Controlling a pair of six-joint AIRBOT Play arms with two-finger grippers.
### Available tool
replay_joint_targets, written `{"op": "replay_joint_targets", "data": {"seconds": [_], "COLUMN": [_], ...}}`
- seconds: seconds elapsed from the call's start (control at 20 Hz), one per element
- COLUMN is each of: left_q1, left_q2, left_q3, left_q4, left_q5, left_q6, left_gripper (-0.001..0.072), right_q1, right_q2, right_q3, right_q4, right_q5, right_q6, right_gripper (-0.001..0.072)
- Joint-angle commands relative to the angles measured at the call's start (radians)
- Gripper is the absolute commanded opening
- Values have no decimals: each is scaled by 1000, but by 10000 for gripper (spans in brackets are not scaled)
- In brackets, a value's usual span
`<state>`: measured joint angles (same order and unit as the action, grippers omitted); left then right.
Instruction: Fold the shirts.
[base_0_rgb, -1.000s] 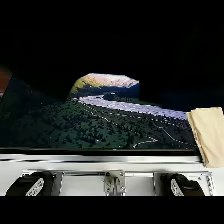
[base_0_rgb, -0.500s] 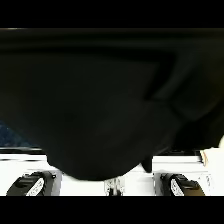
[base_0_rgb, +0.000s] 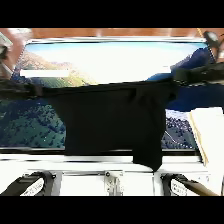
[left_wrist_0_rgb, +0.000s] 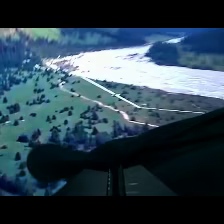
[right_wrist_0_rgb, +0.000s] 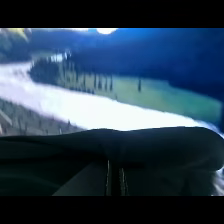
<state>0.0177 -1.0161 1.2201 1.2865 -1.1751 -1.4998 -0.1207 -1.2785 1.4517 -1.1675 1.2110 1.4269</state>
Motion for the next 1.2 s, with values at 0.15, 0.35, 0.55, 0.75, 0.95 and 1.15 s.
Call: {"op": "replay_joint_targets", "data": {"seconds": [0.15, 0.35, 0.55, 0.75, 0.95, 1.15], "left_q1": [4, 4, 14, 124, 301, 401], "left_q2": [-433, -582, -616, -606, -506, -346], "left_q3": [96, 138, 150, 301, 233, -186], "left_q4": [7, -87, -183, -135, -101, -102], "left_q5": [207, 206, 164, -172, -425, -381], "left_q6": [-15, -17, -47, -26, 11, 79], "left_gripper": [39, 39, 109, 446, 466, 668], "right_q1": [101, 157, 164, 71, -104, -359], "right_q2": [-329, -414, -418, -312, -165, -131], "right_q3": [-45, -45, -44, 32, 45, -105], "right_q4": [222, 220, 268, 200, -245, -58], "right_q5": [-562, -602, -565, -259, 169, 296], "right_q6": [-10, -10, 5, -62, -45, -60], "right_gripper": [68, 69, 180, 567, 562, 660]}}
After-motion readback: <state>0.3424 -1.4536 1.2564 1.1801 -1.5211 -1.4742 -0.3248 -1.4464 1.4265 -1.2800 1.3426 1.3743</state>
